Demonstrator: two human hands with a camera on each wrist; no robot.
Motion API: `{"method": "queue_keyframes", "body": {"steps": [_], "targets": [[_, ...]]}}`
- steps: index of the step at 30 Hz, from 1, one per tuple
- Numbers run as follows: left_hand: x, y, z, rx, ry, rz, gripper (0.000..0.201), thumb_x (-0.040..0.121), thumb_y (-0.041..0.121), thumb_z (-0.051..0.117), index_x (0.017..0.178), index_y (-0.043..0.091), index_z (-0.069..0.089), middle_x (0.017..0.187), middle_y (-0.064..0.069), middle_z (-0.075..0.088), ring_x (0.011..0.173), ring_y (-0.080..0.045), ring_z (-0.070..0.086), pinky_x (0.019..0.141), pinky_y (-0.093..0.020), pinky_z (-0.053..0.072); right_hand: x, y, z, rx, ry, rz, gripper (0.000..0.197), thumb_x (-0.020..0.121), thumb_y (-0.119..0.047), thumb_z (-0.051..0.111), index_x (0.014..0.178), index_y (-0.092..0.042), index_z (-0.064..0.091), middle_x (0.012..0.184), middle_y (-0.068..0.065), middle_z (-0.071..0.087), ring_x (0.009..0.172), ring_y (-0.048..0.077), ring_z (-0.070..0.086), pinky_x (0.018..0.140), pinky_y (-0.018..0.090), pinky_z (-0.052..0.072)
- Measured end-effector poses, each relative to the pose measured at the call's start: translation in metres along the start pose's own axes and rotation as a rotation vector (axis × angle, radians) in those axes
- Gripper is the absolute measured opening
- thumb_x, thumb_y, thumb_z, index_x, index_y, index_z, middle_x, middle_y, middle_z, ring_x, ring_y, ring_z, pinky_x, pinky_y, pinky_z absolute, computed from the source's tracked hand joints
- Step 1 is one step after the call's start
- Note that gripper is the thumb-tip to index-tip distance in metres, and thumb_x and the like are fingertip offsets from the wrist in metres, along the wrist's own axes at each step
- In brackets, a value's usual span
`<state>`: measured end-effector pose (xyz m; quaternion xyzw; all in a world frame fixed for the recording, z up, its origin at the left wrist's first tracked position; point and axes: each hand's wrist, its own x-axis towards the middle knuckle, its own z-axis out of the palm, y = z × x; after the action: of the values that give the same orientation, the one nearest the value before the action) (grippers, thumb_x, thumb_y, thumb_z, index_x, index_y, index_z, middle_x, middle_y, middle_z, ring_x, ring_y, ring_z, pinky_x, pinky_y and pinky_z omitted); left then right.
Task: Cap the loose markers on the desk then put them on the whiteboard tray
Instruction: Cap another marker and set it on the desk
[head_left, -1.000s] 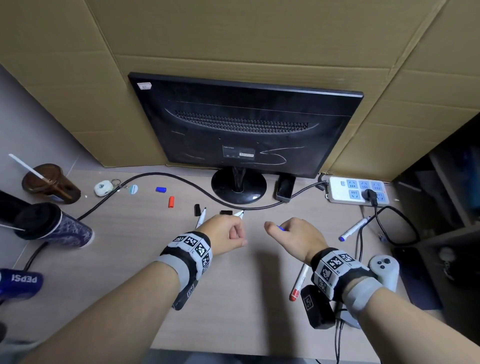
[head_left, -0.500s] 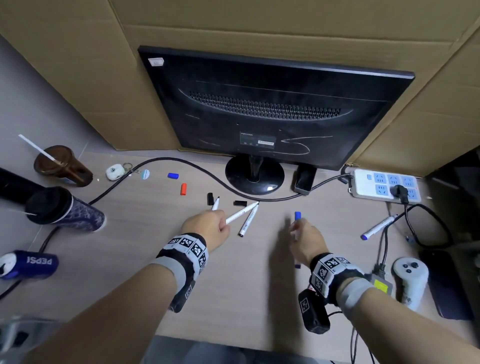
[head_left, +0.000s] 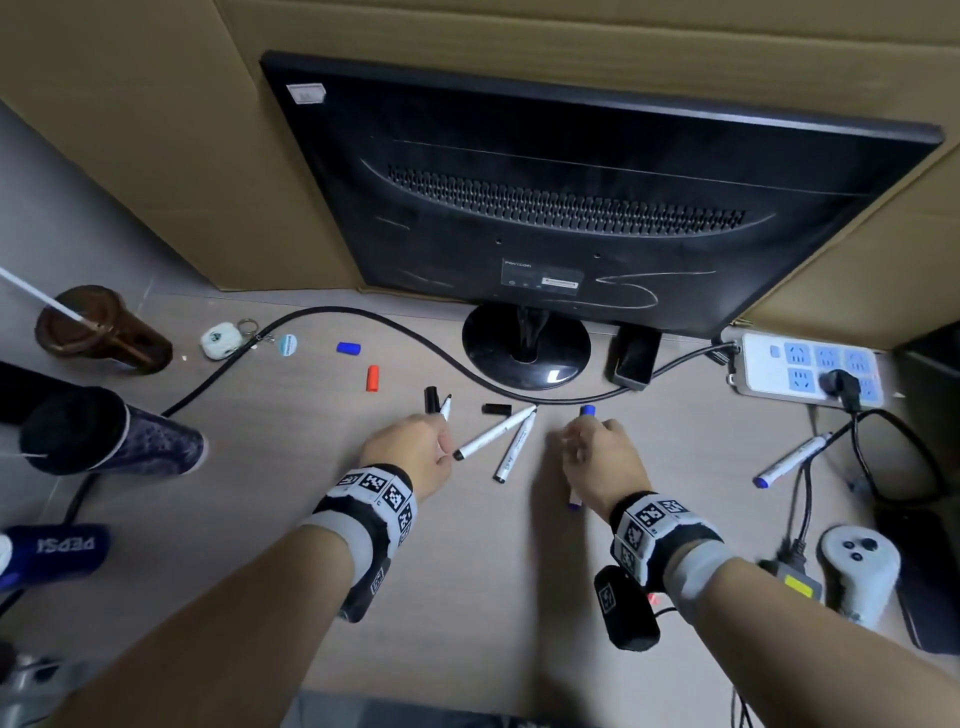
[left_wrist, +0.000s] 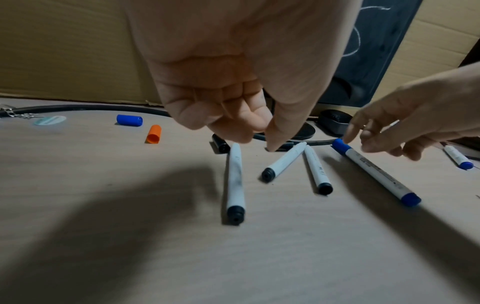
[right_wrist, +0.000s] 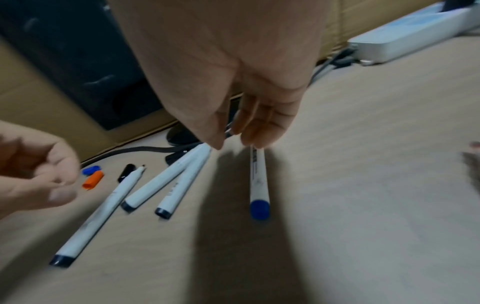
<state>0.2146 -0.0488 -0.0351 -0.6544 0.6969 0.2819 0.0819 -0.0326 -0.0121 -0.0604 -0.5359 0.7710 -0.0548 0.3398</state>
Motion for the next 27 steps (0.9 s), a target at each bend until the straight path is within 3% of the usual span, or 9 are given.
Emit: {"method": "queue_keyframes", "body": {"steps": [2, 5, 12, 17, 20, 24, 27], "targets": [[0.005, -0.008, -0.004, 0.003, -0.005, -0.007, 0.015, 0.090, 0.025, 0.061, 0.103, 0.032, 0.058, 0.101, 0.011, 0.065, 0.089, -0.017, 0.066, 0.081, -0.032, 0.056, 0.008, -0.015, 0.006, -0.015, -0.002, -0.111, 0.024, 0.089, -0.014, 0.059, 0.107, -0.024, 0.071, 0.110, 0.006, 0.056, 0.082, 0.029, 0.067, 0.083, 0.039, 0.059], [0.010, -0.024, -0.009, 0.016, 0.002, -0.038, 0.020, 0.088, 0.019, 0.059, 0.103, 0.030, 0.053, 0.102, 0.010, 0.064, 0.088, -0.018, 0.066, 0.083, -0.033, 0.056, 0.017, -0.040, 0.017, -0.079, -0.040, -0.238, 0.028, 0.089, -0.015, 0.061, 0.110, -0.031, 0.071, 0.104, -0.004, 0.049, 0.088, 0.025, 0.066, 0.078, 0.038, 0.058], [0.014, -0.054, -0.008, -0.033, -0.063, -0.067, 0.021, 0.087, 0.020, 0.056, 0.105, 0.031, 0.052, 0.114, 0.011, 0.062, 0.099, -0.017, 0.064, 0.088, -0.032, 0.054, 0.034, -0.078, 0.046, -0.261, -0.192, -0.326, 0.039, 0.085, -0.013, 0.059, 0.117, -0.032, 0.071, 0.129, -0.004, 0.051, 0.111, 0.025, 0.065, 0.081, 0.033, 0.054], [0.019, -0.061, -0.007, -0.086, -0.050, -0.061, 0.025, 0.090, 0.017, 0.056, 0.113, 0.027, 0.053, 0.118, 0.009, 0.063, 0.098, -0.018, 0.062, 0.083, -0.029, 0.052, 0.040, -0.086, 0.055, -0.363, -0.208, -0.348, 0.033, 0.085, -0.010, 0.059, 0.110, -0.029, 0.071, 0.127, -0.003, 0.054, 0.104, 0.028, 0.067, 0.075, 0.034, 0.053], [0.025, -0.063, -0.006, -0.090, -0.056, -0.047, 0.026, 0.091, 0.017, 0.054, 0.115, 0.027, 0.052, 0.123, 0.010, 0.061, 0.091, -0.015, 0.056, 0.078, -0.026, 0.047, 0.043, -0.086, 0.055, -0.341, -0.222, -0.349, 0.034, 0.083, -0.008, 0.057, 0.105, -0.029, 0.070, 0.120, -0.004, 0.060, 0.104, 0.027, 0.067, 0.071, 0.031, 0.049], [0.032, -0.064, -0.007, -0.097, -0.056, -0.033, 0.027, 0.090, 0.015, 0.053, 0.114, 0.027, 0.052, 0.125, 0.011, 0.060, 0.092, -0.013, 0.056, 0.076, -0.025, 0.044, 0.043, -0.087, 0.050, -0.328, -0.222, -0.413, 0.034, 0.083, -0.005, 0.055, 0.104, -0.029, 0.068, 0.113, -0.005, 0.061, 0.101, 0.026, 0.065, 0.068, 0.030, 0.043], [0.038, -0.062, -0.009, -0.085, -0.049, -0.033, 0.028, 0.091, 0.015, 0.053, 0.116, 0.028, 0.051, 0.124, 0.011, 0.059, 0.088, -0.014, 0.053, 0.074, -0.027, 0.045, 0.041, -0.090, 0.041, -0.304, -0.184, -0.476, 0.032, 0.082, -0.008, 0.056, 0.104, -0.029, 0.067, 0.114, -0.005, 0.059, 0.098, 0.027, 0.066, 0.068, 0.034, 0.053]]}}
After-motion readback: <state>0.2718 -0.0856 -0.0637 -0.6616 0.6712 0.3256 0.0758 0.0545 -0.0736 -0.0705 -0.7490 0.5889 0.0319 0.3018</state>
